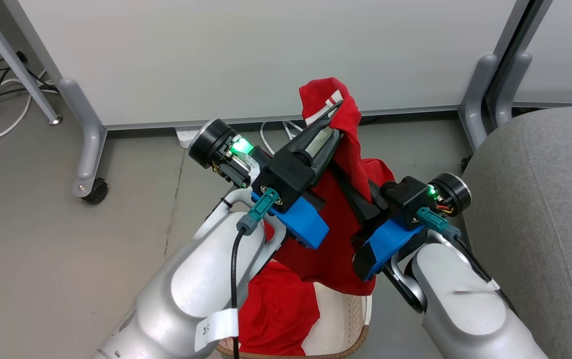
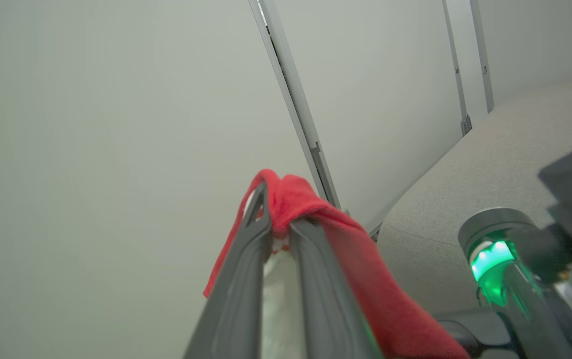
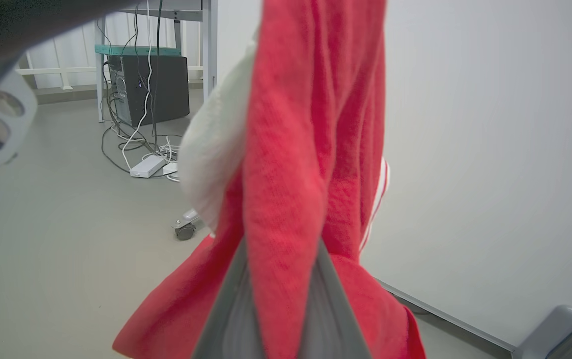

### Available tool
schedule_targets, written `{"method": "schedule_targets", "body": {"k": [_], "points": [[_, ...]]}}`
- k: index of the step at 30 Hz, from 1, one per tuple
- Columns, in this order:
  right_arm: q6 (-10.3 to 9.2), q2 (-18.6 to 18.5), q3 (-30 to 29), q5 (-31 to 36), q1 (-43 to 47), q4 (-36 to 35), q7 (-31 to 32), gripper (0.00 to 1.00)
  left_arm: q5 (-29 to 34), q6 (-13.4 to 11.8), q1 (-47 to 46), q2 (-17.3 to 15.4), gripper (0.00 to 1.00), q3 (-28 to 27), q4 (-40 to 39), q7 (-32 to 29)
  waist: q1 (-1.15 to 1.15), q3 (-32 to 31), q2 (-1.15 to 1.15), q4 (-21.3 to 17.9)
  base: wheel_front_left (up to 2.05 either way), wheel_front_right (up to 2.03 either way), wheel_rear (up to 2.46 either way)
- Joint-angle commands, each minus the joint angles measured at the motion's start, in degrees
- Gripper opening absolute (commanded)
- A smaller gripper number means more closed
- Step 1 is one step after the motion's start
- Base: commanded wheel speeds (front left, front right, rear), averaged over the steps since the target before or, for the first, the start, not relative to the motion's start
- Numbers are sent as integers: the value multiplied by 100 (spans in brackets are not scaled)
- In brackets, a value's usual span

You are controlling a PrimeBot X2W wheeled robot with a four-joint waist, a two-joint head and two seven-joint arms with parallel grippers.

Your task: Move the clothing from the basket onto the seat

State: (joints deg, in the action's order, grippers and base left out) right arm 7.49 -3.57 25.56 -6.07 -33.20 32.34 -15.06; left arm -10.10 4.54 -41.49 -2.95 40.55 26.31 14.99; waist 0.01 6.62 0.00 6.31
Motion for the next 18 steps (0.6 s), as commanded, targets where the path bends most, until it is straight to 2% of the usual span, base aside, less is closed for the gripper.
{"method": "schedule_targets", "body": {"k": [1, 9, 10, 11, 12, 18], "points": [[1, 21, 6, -16, -72, 16, -18, 0, -39, -32, -80, 10, 0, 0, 5, 30, -1, -3, 0, -1, 0, 0, 0], [1, 35, -10, -37, -47, -14, -18, 0, -32, -39, -68, 11, 0, -23, 40, 30, -1, -12, 0, -23, 0, 0, 0], [1, 36, -15, -36, -42, -21, -18, 0, -35, -43, -60, 10, 16, -25, 46, 30, -1, -8, 0, -25, 0, 0, 0], [1, 36, -22, -39, -35, -30, -18, 0, -35, -44, -53, 10, 47, -27, 54, 30, -1, -1, 0, -27, 0, 0, 0], [1, 37, -29, -43, -30, -36, -18, 0, -30, -47, -45, 9, 100, -26, 77, 29, -1, 7, 0, -28, 0, 0, 0], [1, 27, -154, -109, 11, -139, -20, 0, 16, -49, 16, 9, 100, -25, 168, 23, -1, 65, 0, -40, 0, 0, 0]]}}
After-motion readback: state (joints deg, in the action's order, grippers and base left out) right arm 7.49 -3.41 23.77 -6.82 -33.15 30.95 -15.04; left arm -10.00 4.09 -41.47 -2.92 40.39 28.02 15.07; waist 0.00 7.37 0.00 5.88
